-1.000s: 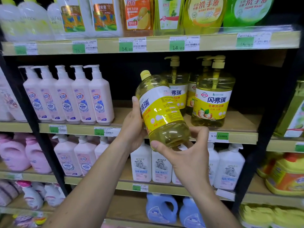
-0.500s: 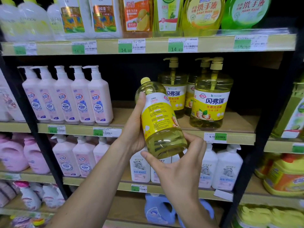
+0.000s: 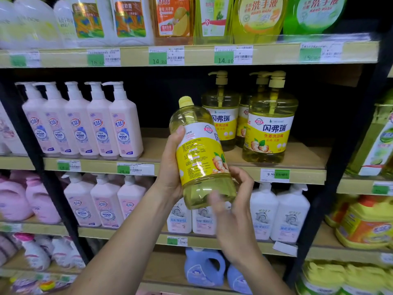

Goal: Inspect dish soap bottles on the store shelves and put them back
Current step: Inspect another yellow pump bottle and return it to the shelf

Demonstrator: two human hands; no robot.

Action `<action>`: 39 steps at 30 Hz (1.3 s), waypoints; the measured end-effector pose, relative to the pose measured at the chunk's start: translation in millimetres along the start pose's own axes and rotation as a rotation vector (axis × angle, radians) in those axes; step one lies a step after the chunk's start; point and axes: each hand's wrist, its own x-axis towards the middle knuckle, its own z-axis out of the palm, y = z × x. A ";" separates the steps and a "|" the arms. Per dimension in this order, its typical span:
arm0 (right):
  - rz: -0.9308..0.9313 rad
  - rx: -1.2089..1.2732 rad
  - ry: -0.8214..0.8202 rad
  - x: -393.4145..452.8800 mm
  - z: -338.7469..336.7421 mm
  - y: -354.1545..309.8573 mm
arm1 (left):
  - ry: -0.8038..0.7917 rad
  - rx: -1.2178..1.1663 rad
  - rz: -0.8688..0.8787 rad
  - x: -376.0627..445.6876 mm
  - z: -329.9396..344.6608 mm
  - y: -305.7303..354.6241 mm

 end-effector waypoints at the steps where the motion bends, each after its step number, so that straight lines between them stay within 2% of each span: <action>1: 0.069 0.097 -0.033 1.9 -2.6 -1.8 | -0.003 0.004 0.012 0.6 0.7 -0.1; 5: 0.504 0.537 -0.148 15.8 -12.7 -6.7 | -0.036 0.002 0.042 0.2 -3.1 -4.2; 8: 0.647 0.721 -0.308 22.9 -21.5 -3.4 | -0.075 0.014 0.049 -0.9 -6.1 -7.7; 11: 0.602 0.714 -0.310 22.1 -22.9 2.8 | -0.108 0.019 0.021 -3.6 -10.0 -8.7; 15: 0.425 0.375 -0.128 16.7 -8.3 5.8 | -0.095 0.192 -0.056 -4.8 -9.6 3.8; 19: 0.272 0.088 0.048 11.1 0.3 4.9 | 0.073 0.312 -0.095 -2.0 -9.0 6.4; 23: 0.278 -0.078 0.067 10.8 3.2 2.6 | 0.166 0.266 -0.050 -2.4 -5.4 1.1; 27: 0.308 -0.049 0.050 11.1 -2.3 -0.9 | 0.211 0.256 -0.036 -2.5 -3.4 -0.1; 33: 0.333 0.168 -0.018 19.3 -15.1 1.8 | 0.271 0.447 0.086 -3.6 3.5 6.6; 39: 0.304 0.238 -0.141 38.0 -25.9 -9.4 | 0.224 0.517 0.171 -3.6 12.0 21.3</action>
